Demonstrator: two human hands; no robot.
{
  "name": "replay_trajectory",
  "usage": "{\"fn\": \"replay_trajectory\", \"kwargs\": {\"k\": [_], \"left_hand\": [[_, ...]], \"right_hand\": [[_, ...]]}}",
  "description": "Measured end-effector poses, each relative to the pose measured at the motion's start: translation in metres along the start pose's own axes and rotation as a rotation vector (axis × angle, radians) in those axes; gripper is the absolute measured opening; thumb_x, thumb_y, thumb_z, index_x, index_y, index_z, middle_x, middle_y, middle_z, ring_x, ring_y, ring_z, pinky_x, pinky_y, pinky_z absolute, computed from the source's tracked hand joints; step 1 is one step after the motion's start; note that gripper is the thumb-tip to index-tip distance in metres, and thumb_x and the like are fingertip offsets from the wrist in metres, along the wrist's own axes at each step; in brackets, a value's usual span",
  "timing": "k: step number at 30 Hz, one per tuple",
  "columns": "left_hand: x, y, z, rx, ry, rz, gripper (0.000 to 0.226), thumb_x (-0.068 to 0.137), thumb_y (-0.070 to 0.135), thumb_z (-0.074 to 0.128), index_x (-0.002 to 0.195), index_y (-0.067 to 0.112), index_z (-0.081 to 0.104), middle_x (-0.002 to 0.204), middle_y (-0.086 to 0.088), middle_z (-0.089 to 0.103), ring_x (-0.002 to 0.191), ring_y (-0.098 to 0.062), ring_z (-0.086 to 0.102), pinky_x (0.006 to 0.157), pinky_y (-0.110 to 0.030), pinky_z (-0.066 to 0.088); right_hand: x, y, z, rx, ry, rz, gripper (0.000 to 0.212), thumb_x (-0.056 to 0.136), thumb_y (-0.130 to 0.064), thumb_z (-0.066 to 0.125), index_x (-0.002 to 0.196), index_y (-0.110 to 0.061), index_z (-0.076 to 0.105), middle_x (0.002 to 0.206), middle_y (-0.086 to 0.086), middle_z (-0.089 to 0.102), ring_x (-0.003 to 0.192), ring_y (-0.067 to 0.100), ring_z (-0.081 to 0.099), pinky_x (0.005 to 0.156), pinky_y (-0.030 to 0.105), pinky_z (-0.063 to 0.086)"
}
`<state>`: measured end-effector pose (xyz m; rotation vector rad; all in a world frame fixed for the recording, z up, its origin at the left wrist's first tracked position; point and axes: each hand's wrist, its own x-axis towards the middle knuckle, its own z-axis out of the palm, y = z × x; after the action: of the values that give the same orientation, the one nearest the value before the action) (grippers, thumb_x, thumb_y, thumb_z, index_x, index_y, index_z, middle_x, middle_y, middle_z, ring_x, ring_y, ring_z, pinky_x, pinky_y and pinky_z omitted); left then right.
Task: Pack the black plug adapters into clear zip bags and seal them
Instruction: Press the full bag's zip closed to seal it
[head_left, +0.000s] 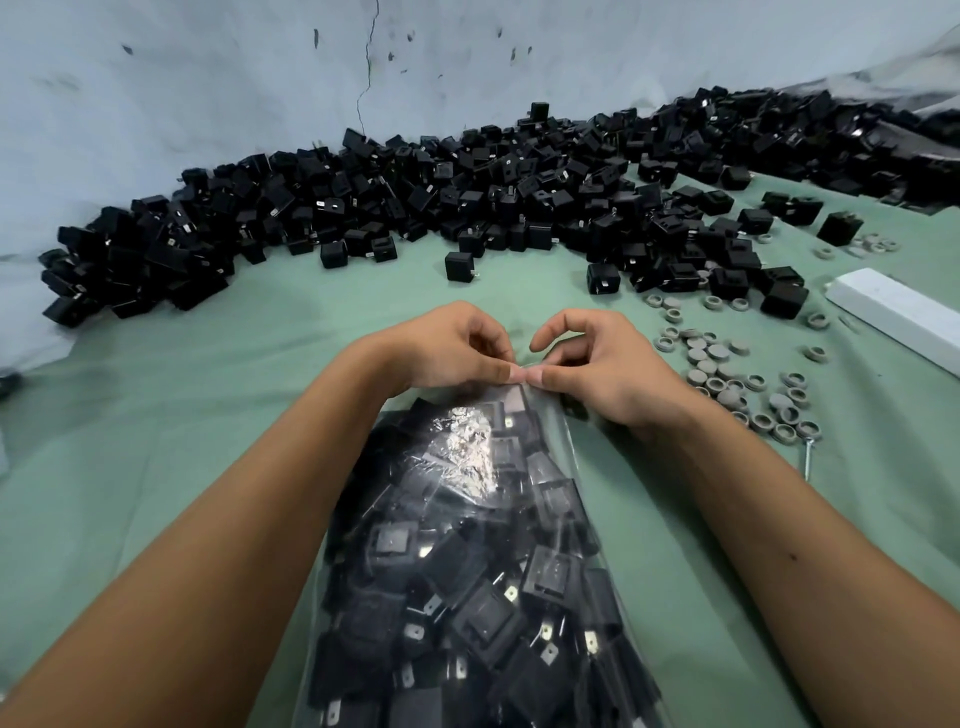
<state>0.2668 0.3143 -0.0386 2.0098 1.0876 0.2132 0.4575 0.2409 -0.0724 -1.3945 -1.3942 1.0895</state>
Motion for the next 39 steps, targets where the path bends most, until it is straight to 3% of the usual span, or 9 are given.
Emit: {"fn": "replay_trajectory", "kwargs": {"k": [5, 10, 17, 20, 23, 26, 29, 35, 39], "left_hand": [[0.006, 0.005, -0.003, -0.059, -0.143, -0.035, 0.013, 0.091, 0.019, 0.076, 0.094, 0.007, 0.076, 0.074, 0.0, 0.069, 0.066, -0.008, 0.061, 0.065, -0.019, 0.051], [0.008, 0.013, -0.008, 0.093, -0.216, -0.039, 0.016, 0.094, 0.024, 0.072, 0.099, 0.009, 0.077, 0.084, -0.003, 0.069, 0.076, -0.012, 0.059, 0.079, -0.028, 0.05], [0.006, 0.014, -0.006, 0.212, -0.169, -0.024, 0.018, 0.1, 0.019, 0.064, 0.085, 0.014, 0.073, 0.067, 0.007, 0.062, 0.057, -0.004, 0.051, 0.064, -0.022, 0.043], [0.003, 0.013, -0.009, 0.24, -0.137, -0.027, 0.02, 0.101, 0.019, 0.061, 0.089, 0.009, 0.073, 0.067, 0.004, 0.061, 0.056, -0.007, 0.049, 0.062, -0.024, 0.043], [0.002, 0.01, -0.015, 0.28, -0.123, -0.035, 0.022, 0.101, 0.018, 0.061, 0.09, 0.003, 0.071, 0.069, -0.001, 0.058, 0.058, -0.011, 0.047, 0.064, -0.026, 0.04], [0.002, 0.005, -0.018, 0.195, -0.111, -0.046, 0.023, 0.101, 0.016, 0.062, 0.091, -0.003, 0.069, 0.064, 0.001, 0.057, 0.055, -0.01, 0.046, 0.061, -0.026, 0.04], [0.002, -0.003, -0.017, 0.04, -0.072, -0.043, 0.014, 0.097, 0.011, 0.067, 0.095, -0.002, 0.071, 0.063, 0.002, 0.062, 0.054, -0.007, 0.052, 0.057, -0.019, 0.044], [-0.001, -0.014, -0.025, 0.039, -0.066, -0.069, 0.021, 0.094, 0.031, 0.072, 0.094, 0.01, 0.077, 0.067, 0.008, 0.067, 0.055, -0.004, 0.055, 0.054, -0.015, 0.046], [-0.002, -0.02, -0.024, -0.084, -0.127, -0.077, 0.031, 0.097, 0.03, 0.068, 0.073, 0.011, 0.071, 0.053, 0.007, 0.055, 0.042, -0.007, 0.044, 0.042, -0.016, 0.037]], "right_hand": [[0.003, 0.004, 0.0, 0.077, 0.022, 0.022, 0.029, 0.083, -0.003, 0.083, 0.096, -0.01, 0.059, 0.069, 0.009, 0.071, 0.055, 0.023, 0.054, 0.052, 0.037, 0.041], [0.004, 0.006, 0.002, 0.056, 0.049, 0.027, 0.03, 0.083, -0.005, 0.084, 0.099, -0.011, 0.059, 0.077, 0.015, 0.074, 0.04, 0.01, 0.05, 0.033, 0.019, 0.032], [0.011, 0.015, 0.008, 0.032, 0.158, -0.012, 0.031, 0.08, -0.012, 0.088, 0.091, -0.014, 0.06, 0.077, 0.009, 0.077, 0.046, 0.012, 0.057, 0.038, 0.02, 0.037], [0.02, 0.013, 0.013, 0.037, 0.164, 0.018, 0.031, 0.079, -0.013, 0.089, 0.089, -0.014, 0.06, 0.075, 0.009, 0.077, 0.043, 0.01, 0.055, 0.038, 0.019, 0.037], [0.033, 0.002, 0.013, 0.0, 0.013, 0.06, 0.024, 0.086, -0.008, 0.083, 0.091, -0.011, 0.06, 0.064, 0.006, 0.071, 0.04, 0.012, 0.05, 0.036, 0.021, 0.035], [0.053, -0.016, -0.001, -0.173, -0.293, 0.052, 0.015, 0.091, -0.002, 0.073, 0.098, -0.009, 0.062, 0.073, 0.011, 0.073, 0.054, 0.015, 0.059, 0.043, 0.022, 0.044], [0.071, -0.028, -0.011, -0.253, -0.532, 0.086, 0.025, 0.089, 0.002, 0.075, 0.104, -0.009, 0.059, 0.079, 0.012, 0.073, 0.058, 0.015, 0.064, 0.045, 0.018, 0.042], [0.094, -0.02, -0.01, -0.127, -0.686, 0.067, 0.03, 0.081, 0.005, 0.077, 0.098, -0.009, 0.058, 0.072, 0.01, 0.067, 0.051, 0.013, 0.058, 0.036, 0.014, 0.031], [0.097, -0.008, -0.013, 0.07, -0.677, 0.034, 0.033, 0.076, 0.004, 0.075, 0.095, -0.01, 0.052, 0.069, 0.009, 0.068, 0.047, 0.01, 0.055, 0.034, 0.013, 0.028]]}}
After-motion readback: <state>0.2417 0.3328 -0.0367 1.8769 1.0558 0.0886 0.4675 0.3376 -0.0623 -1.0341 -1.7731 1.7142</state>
